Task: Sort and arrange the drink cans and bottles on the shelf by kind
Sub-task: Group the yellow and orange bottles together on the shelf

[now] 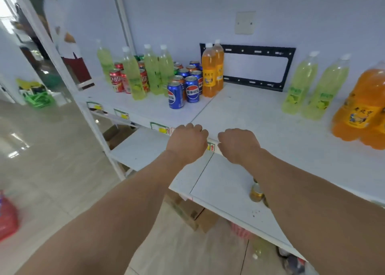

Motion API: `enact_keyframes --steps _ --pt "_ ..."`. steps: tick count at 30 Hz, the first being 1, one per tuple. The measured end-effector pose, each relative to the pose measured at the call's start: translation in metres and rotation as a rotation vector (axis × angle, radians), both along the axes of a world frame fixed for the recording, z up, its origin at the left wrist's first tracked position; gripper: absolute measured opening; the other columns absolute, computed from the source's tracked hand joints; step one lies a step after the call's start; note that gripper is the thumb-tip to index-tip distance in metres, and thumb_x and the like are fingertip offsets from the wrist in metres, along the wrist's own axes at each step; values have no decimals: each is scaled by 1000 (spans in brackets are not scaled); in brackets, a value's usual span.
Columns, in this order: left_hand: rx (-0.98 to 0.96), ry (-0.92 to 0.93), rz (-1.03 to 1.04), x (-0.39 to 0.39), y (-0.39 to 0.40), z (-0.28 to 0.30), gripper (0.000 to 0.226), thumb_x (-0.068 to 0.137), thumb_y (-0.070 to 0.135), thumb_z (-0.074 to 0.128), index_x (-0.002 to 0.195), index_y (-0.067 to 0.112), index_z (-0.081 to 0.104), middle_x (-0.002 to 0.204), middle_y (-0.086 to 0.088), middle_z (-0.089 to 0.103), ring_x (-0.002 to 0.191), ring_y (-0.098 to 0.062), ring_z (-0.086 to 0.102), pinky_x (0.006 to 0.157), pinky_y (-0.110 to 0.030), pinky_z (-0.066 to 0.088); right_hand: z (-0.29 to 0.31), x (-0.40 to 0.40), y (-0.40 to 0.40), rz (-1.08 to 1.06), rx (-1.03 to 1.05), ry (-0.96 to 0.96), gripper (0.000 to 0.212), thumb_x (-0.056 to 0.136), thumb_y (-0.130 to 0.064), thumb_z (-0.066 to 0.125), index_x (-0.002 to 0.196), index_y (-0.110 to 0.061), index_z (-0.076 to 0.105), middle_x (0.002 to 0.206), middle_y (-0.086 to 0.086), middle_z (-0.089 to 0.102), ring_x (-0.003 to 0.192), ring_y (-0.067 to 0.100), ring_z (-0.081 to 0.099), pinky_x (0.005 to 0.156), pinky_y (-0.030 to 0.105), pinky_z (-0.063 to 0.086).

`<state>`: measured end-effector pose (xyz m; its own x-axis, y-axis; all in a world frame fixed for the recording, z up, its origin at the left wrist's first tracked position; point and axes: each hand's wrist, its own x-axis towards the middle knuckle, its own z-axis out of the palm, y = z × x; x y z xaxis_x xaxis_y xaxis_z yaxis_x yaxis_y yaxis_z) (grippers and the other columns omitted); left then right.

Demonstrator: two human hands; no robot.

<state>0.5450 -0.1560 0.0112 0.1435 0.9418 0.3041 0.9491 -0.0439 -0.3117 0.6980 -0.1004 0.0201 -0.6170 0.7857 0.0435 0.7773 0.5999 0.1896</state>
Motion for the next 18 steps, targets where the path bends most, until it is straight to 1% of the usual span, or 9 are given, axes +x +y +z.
enact_keyframes --steps 3,6,8,11,13,15,18 --pt "10 7 45 -51 -6 9 30 102 31 38 112 14 61 103 -5 61 95 -26 58 66 -33 31 11 -53 2 -1 9 -13 13 96 -25 49 105 -19 57 102 3 60 89 22 56 63 32 33" --pt "43 15 65 -112 -5 19 29 102 32 38 112 15 60 103 -4 61 95 -25 58 66 -33 31 21 -115 8 -16 33 0 17 97 -29 51 111 -21 57 104 2 62 91 21 59 62 32 38" --pt "68 5 78 -152 -2 23 30 102 31 38 110 14 61 103 -4 62 96 -26 59 66 -32 31 29 -155 10 -12 45 45 21 100 -31 47 115 -20 57 107 2 62 95 21 60 65 33 41" --pt "80 -46 75 -202 8 25 30 101 30 40 108 12 63 103 -7 62 95 -28 59 67 -34 35 34 -204 19 -30 53 166 26 102 -32 42 121 -18 54 115 5 62 102 24 60 74 35 47" --pt "109 -135 94 -231 23 25 31 100 30 42 109 11 64 106 -7 63 96 -29 59 67 -35 37 38 -232 31 -77 31 286 26 101 -32 43 120 -18 53 117 6 62 102 26 59 75 36 48" --pt "139 -274 115 -260 45 23 33 100 33 44 118 12 62 116 -6 61 103 -28 57 71 -36 41 38 -260 56 -147 -29 472 28 99 -34 47 122 -17 51 119 7 61 103 28 59 78 39 52" --pt "210 -576 151 -295 84 22 48 98 36 52 139 11 48 140 -8 49 123 -30 49 89 -41 45 39 -297 99 -226 -142 817 42 91 -34 58 127 -15 49 123 10 58 107 32 58 84 46 54"
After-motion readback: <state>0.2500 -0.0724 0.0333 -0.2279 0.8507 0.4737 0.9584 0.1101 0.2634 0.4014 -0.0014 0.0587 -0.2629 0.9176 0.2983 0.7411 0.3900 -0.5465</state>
